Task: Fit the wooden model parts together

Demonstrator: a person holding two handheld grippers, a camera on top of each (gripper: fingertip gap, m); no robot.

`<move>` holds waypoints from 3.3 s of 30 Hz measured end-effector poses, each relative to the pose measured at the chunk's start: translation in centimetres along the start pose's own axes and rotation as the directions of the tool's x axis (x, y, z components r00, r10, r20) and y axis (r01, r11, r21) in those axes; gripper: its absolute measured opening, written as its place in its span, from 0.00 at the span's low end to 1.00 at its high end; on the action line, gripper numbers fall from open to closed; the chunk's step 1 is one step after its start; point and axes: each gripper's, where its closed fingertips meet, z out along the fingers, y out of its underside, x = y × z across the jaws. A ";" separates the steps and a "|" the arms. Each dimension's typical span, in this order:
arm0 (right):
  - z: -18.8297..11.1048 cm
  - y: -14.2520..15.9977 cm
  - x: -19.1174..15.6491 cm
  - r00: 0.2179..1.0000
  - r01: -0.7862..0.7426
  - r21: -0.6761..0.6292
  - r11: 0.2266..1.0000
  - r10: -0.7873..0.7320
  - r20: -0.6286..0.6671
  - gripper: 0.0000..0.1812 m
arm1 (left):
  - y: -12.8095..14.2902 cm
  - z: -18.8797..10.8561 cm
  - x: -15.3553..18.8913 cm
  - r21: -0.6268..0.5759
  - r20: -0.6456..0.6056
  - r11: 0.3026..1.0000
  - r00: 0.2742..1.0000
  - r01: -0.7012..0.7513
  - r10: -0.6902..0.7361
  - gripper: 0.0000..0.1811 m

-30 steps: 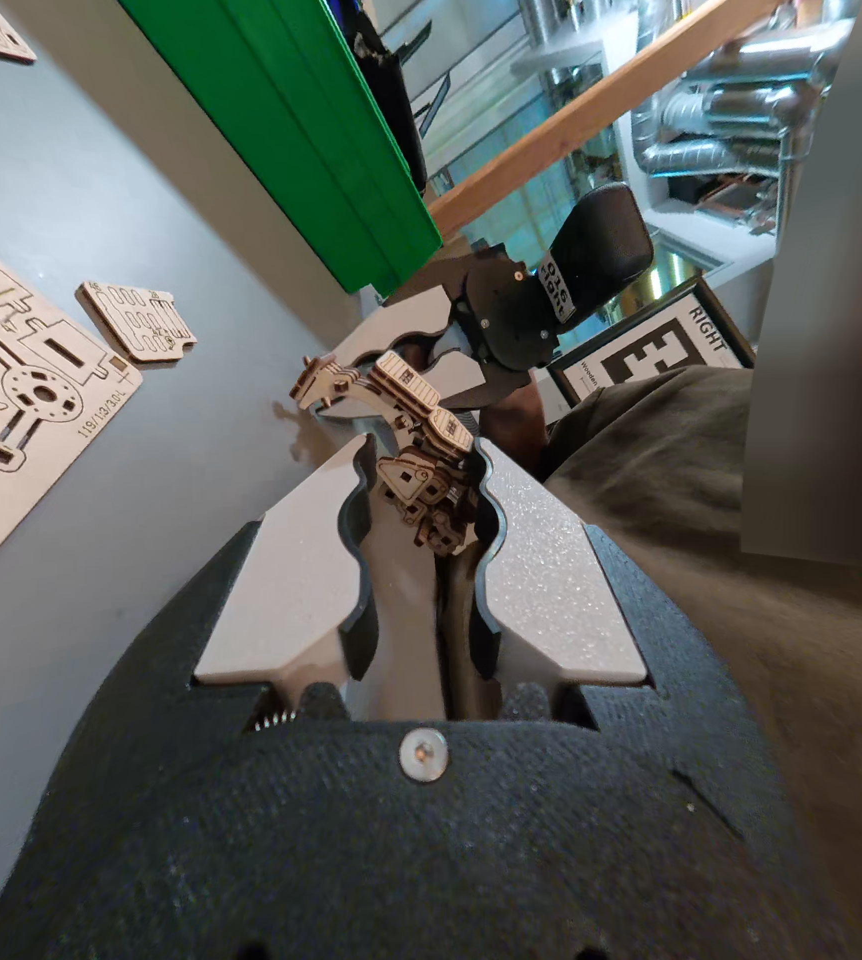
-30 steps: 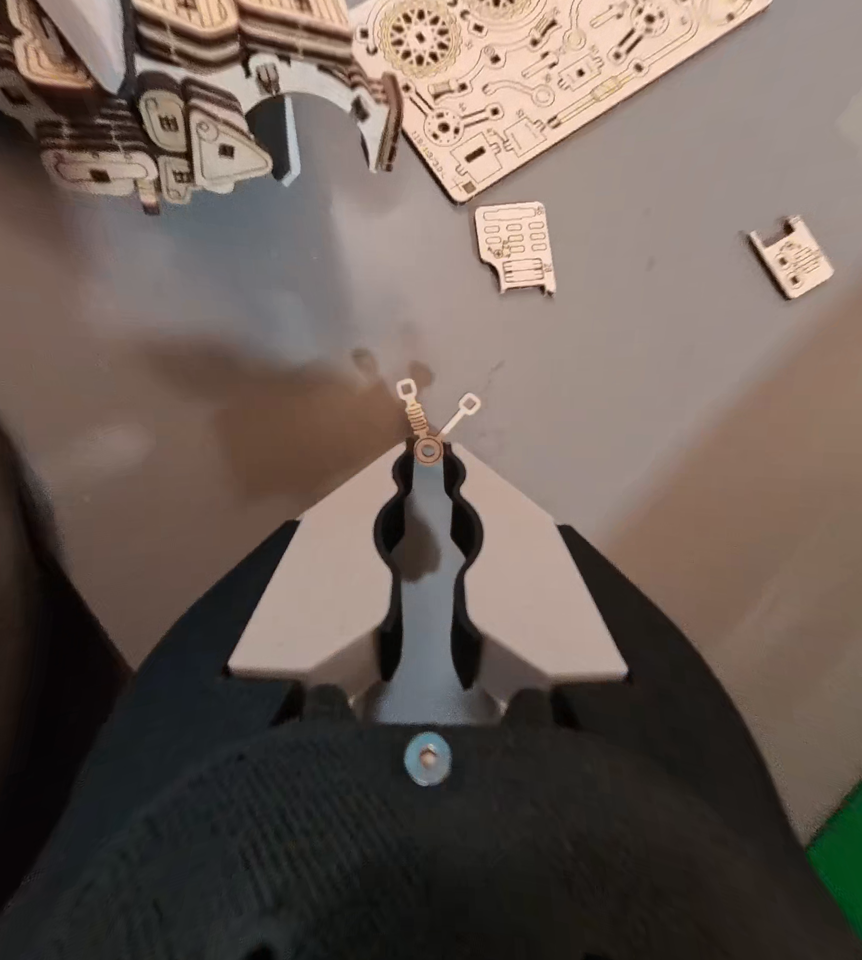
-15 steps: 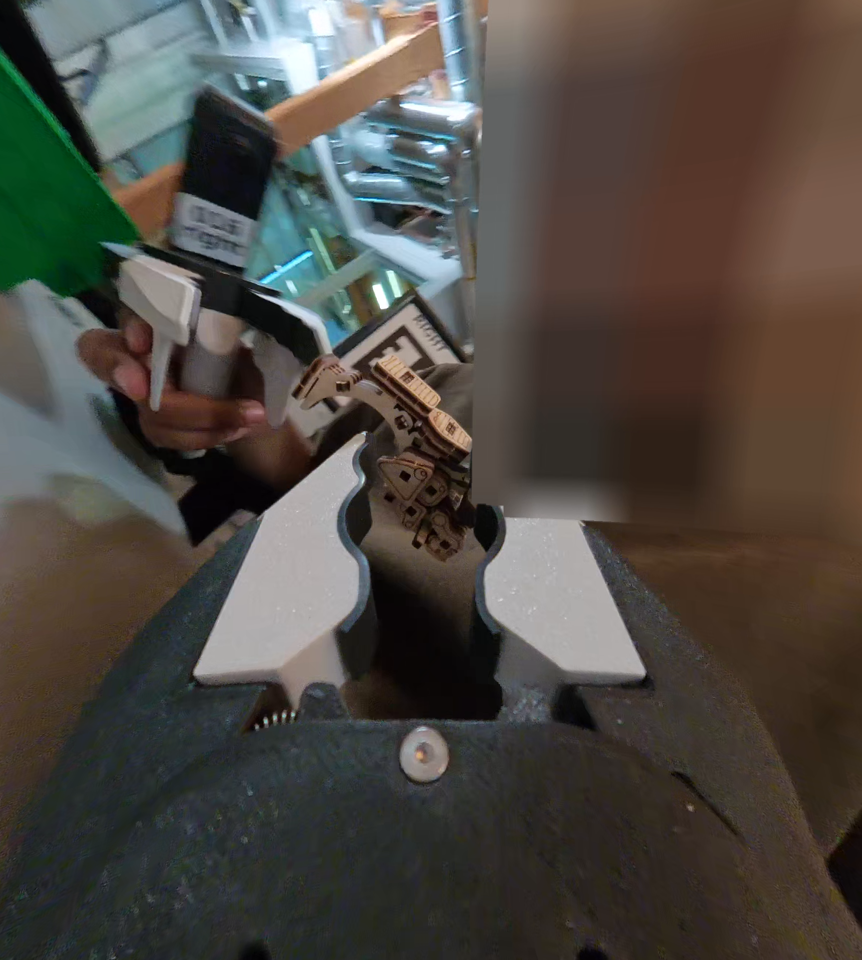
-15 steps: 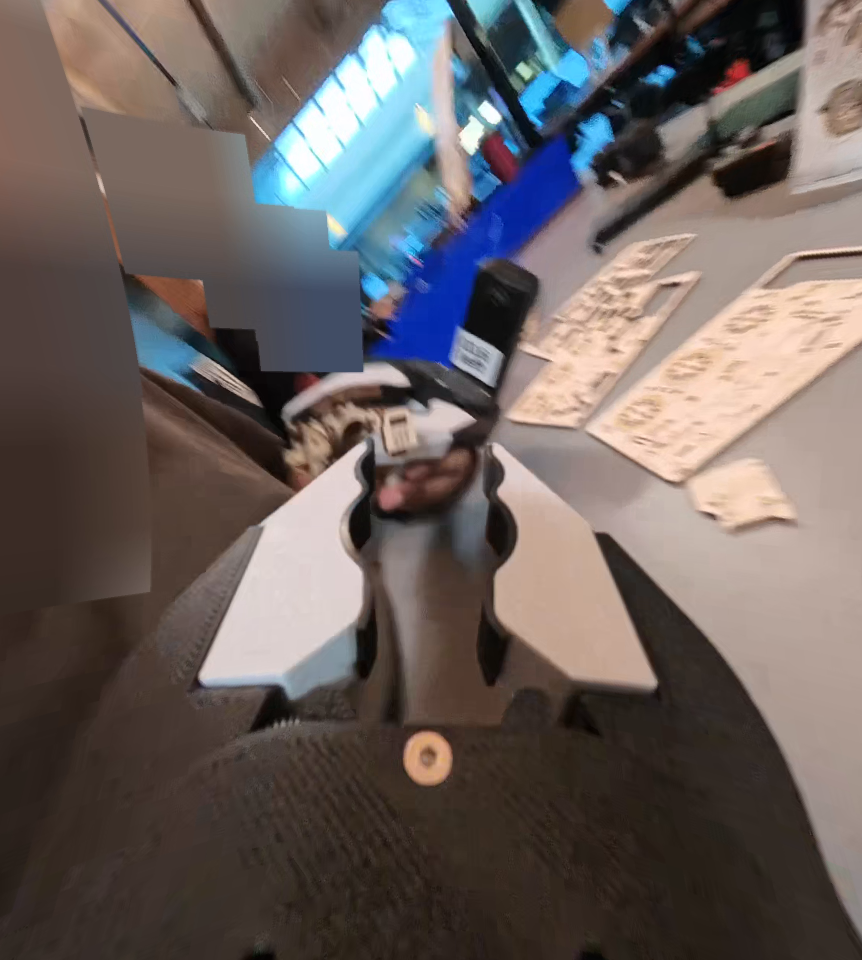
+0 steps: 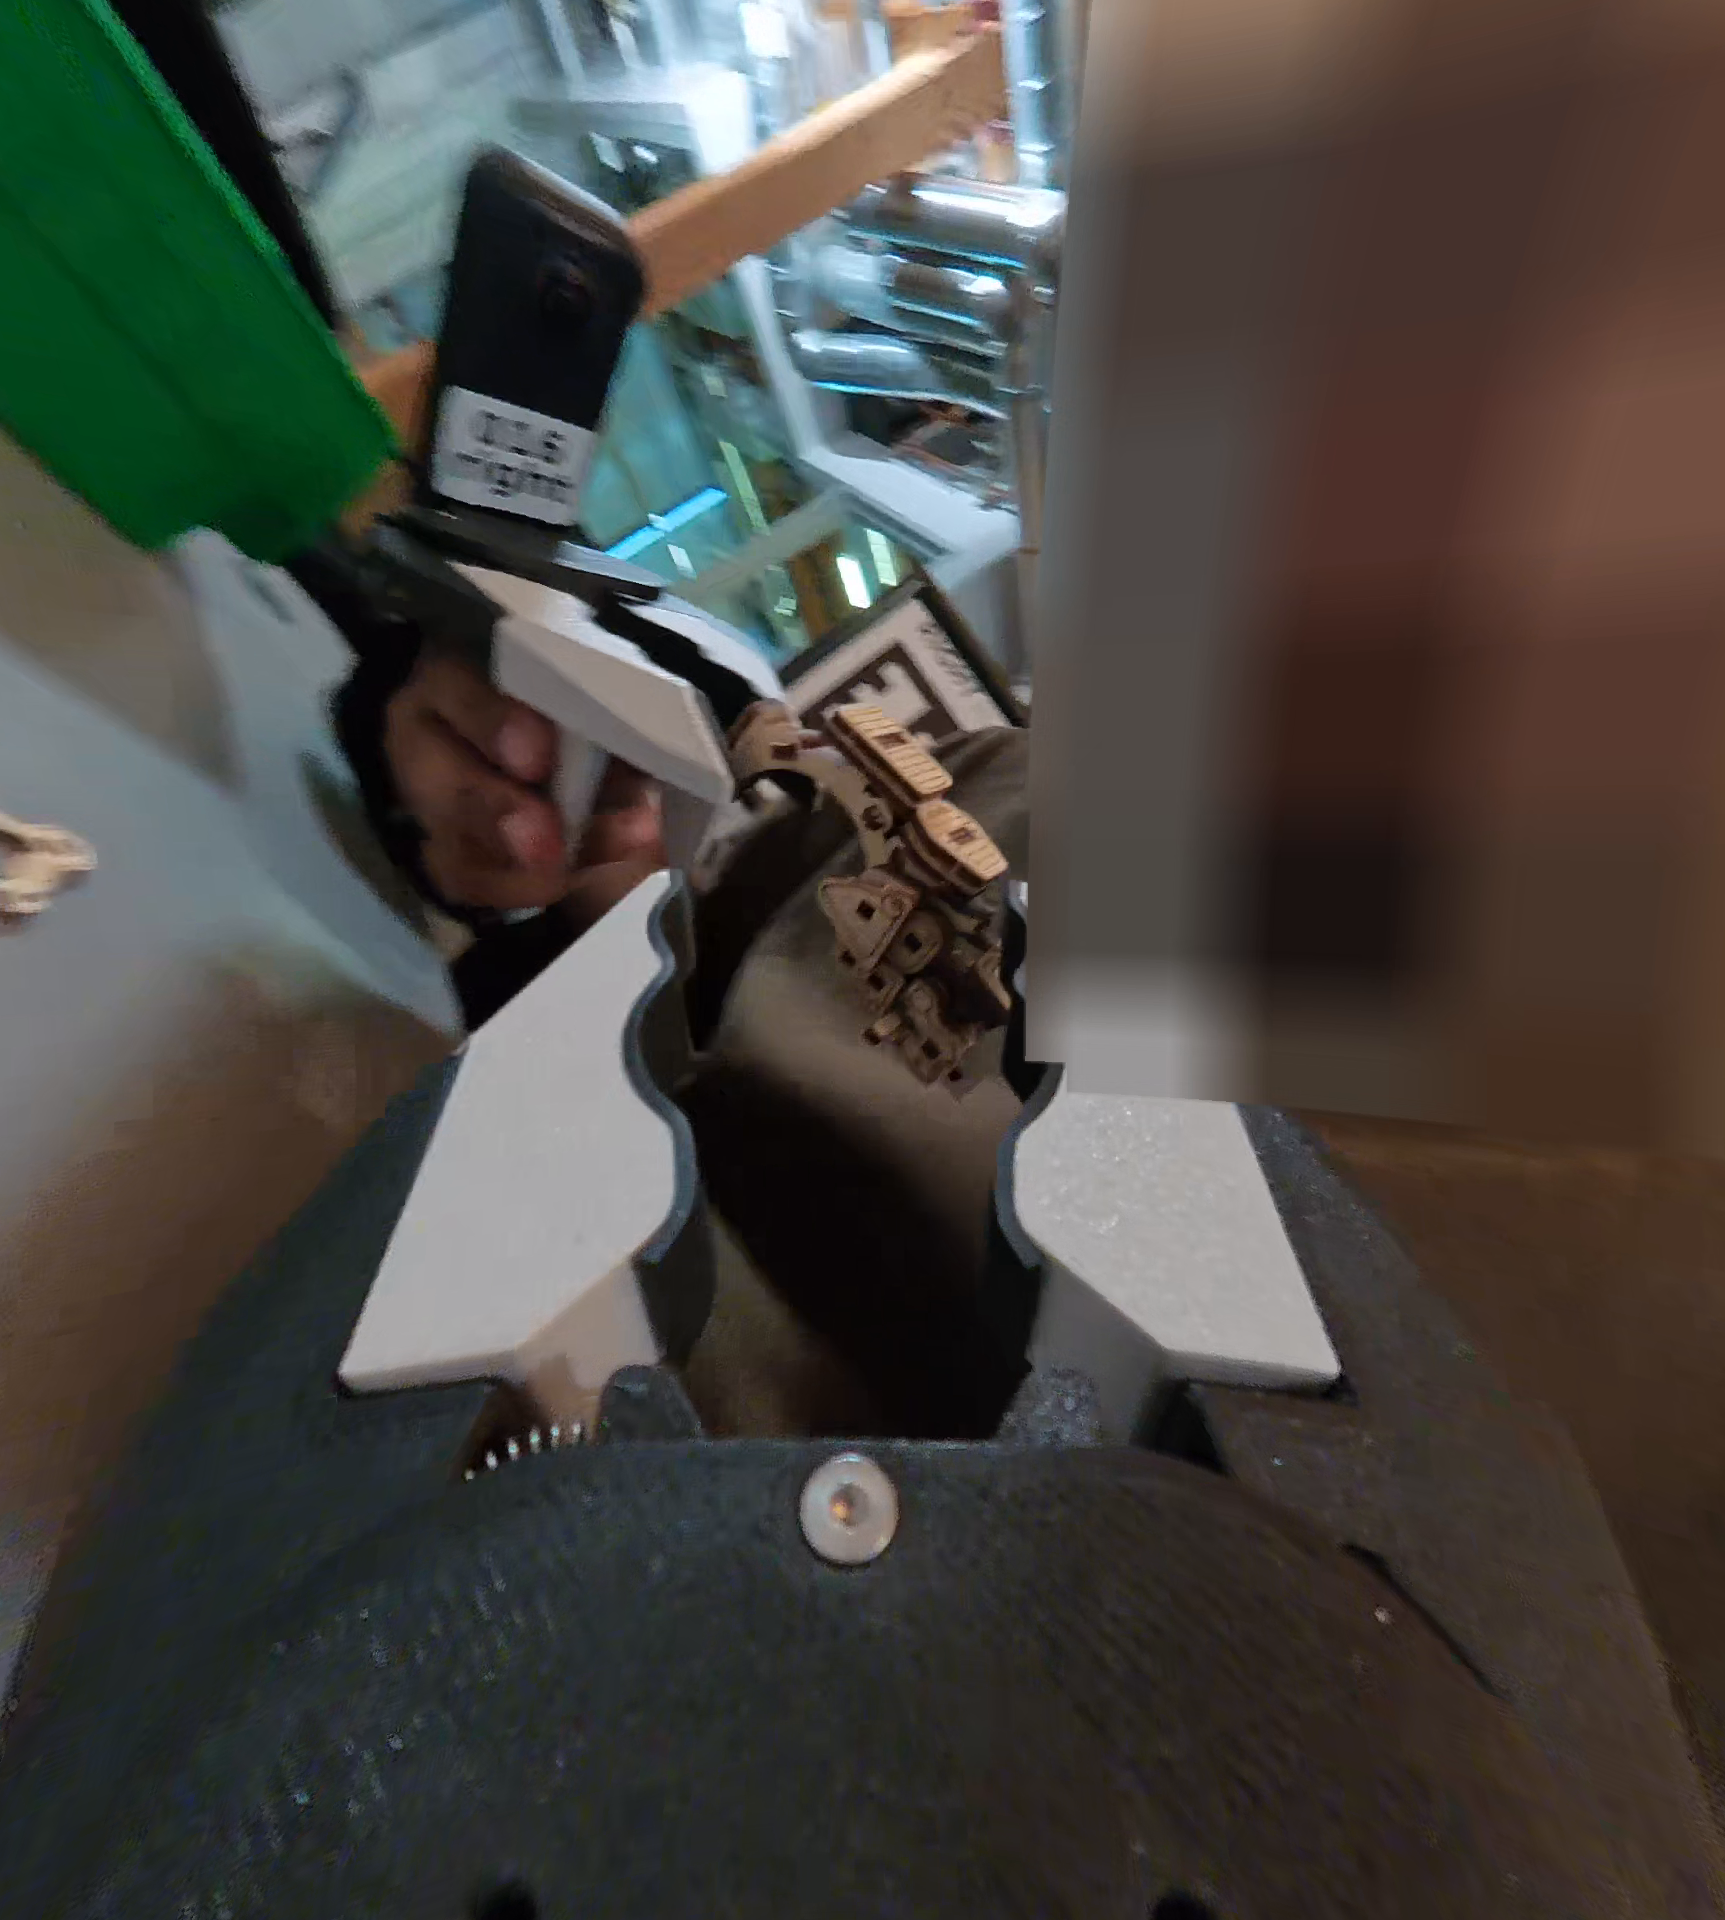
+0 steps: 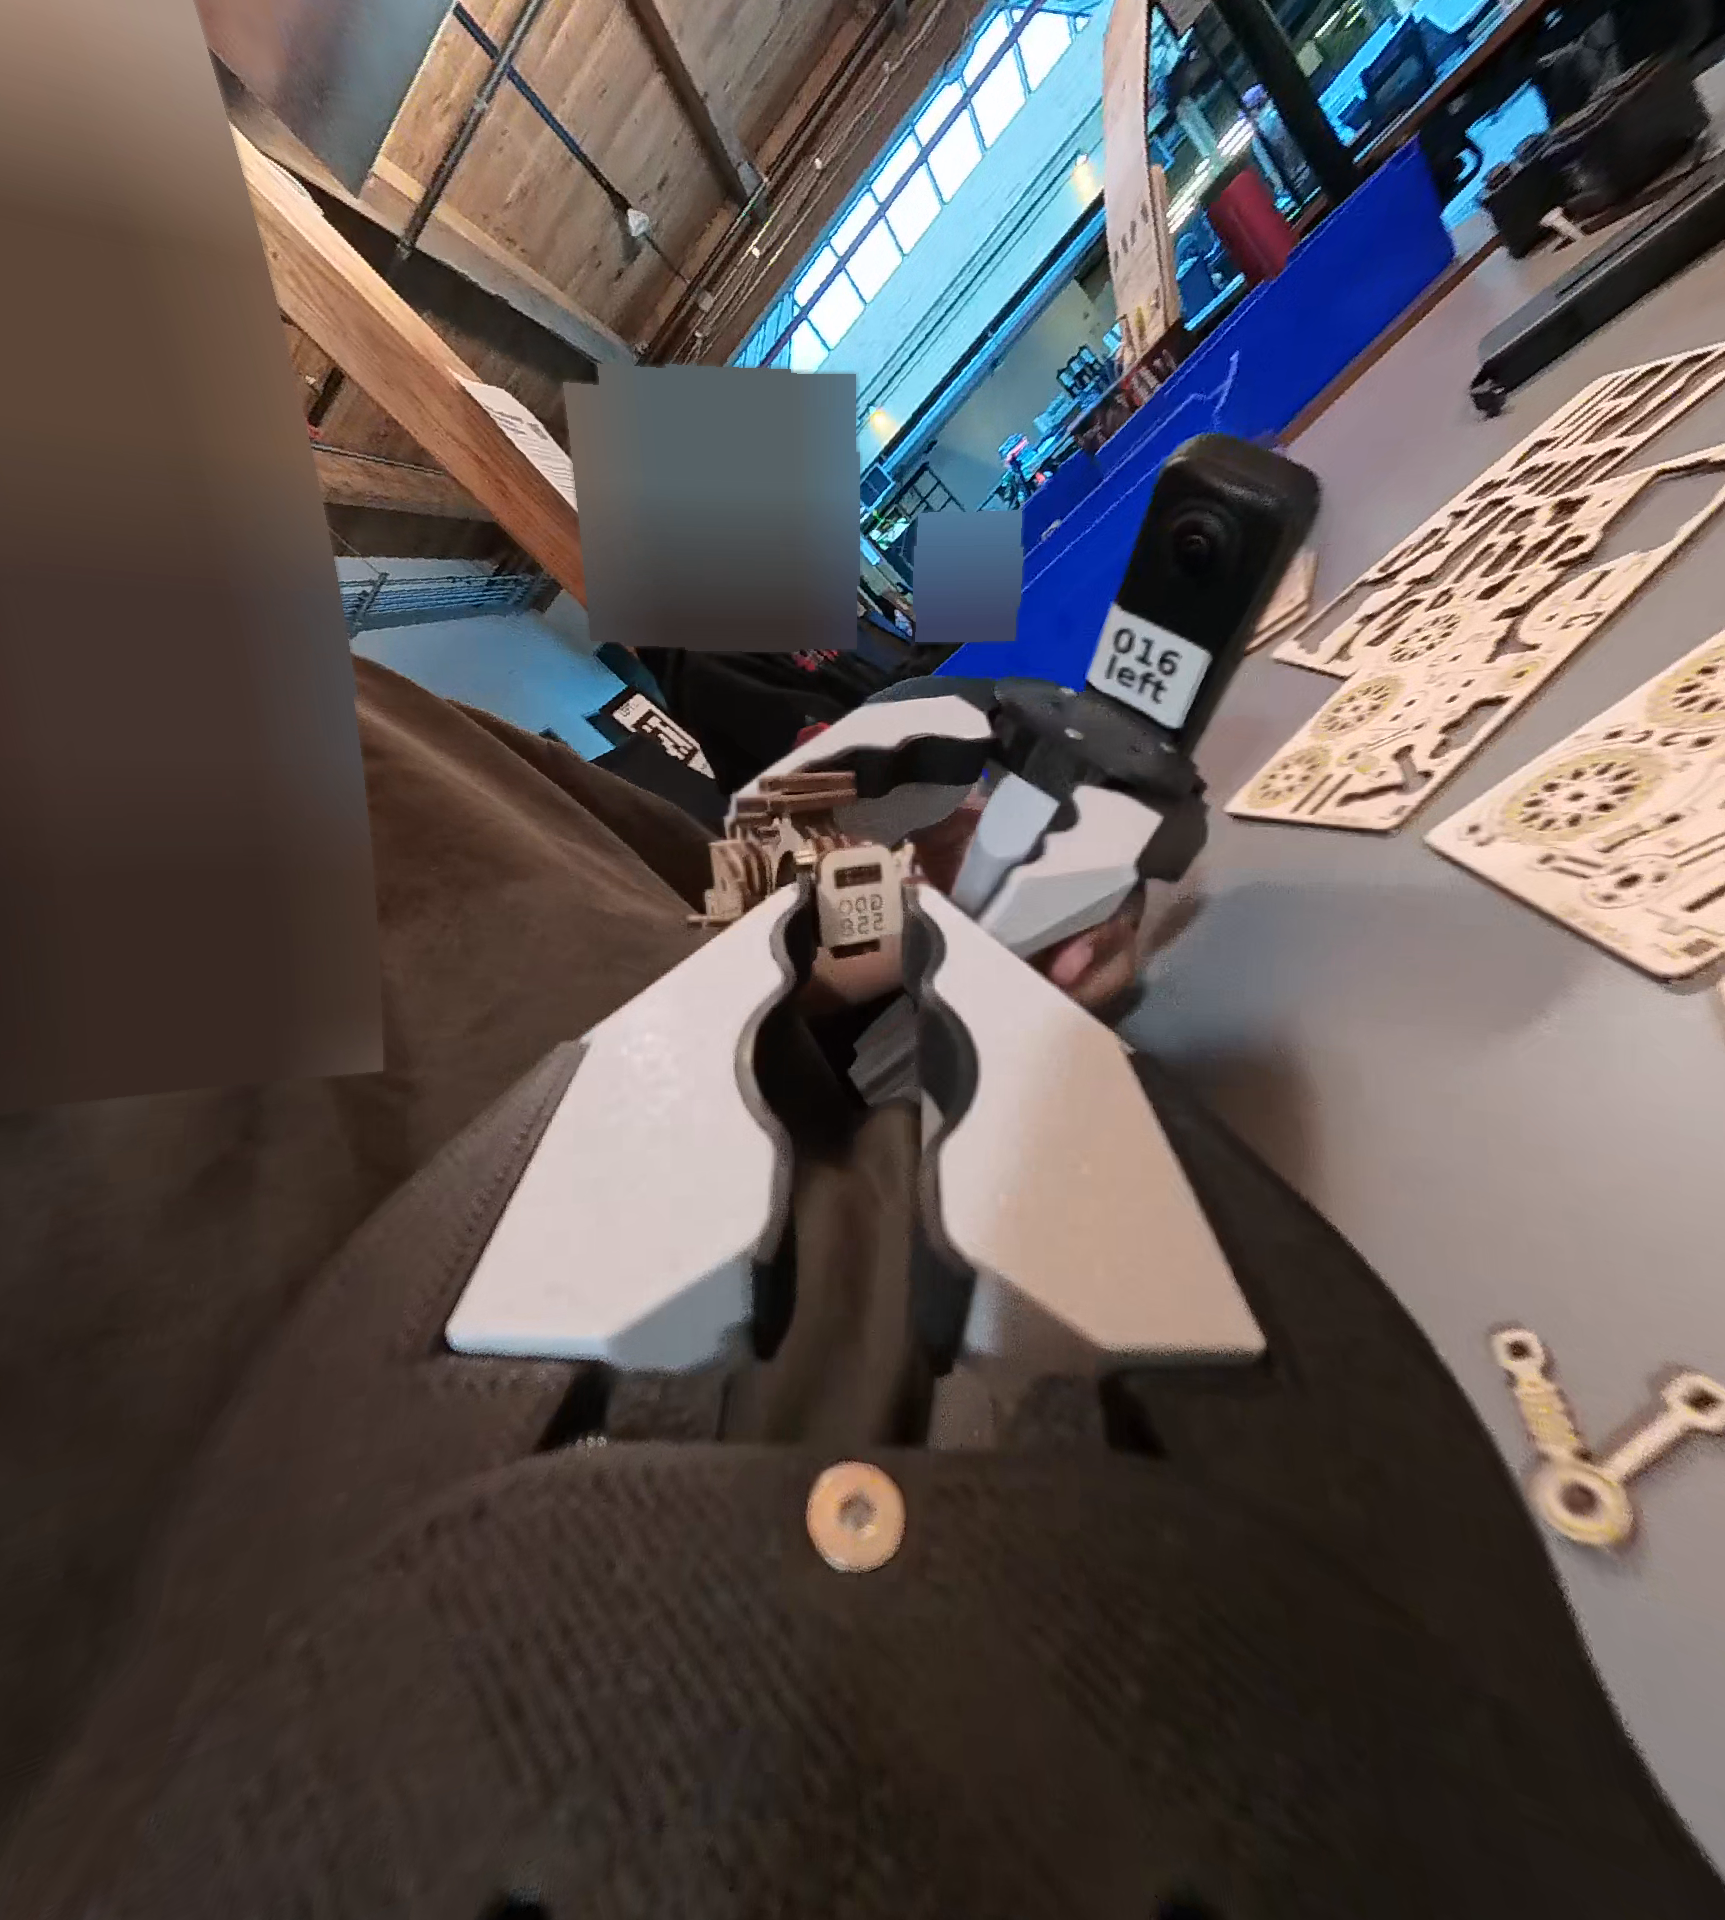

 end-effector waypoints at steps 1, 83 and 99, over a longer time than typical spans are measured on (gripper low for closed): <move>-0.3 -0.2 0.2 1.000 0.011 0.003 1.000 -0.011 -0.018 0.08 | -0.4 -0.6 -0.5 0.015 0.051 1.000 0.998 -0.022 0.021 0.34; -2.8 0.1 7.3 0.286 0.494 -0.672 0.552 -0.833 -0.474 0.04 | -1.4 -1.4 -9.5 0.017 0.676 0.964 0.713 -0.264 0.183 0.16; -2.6 0.1 6.9 0.226 0.517 -0.701 0.490 -0.869 -0.441 0.04 | -1.3 -0.8 -8.4 0.018 0.604 0.964 0.771 -0.264 0.200 0.22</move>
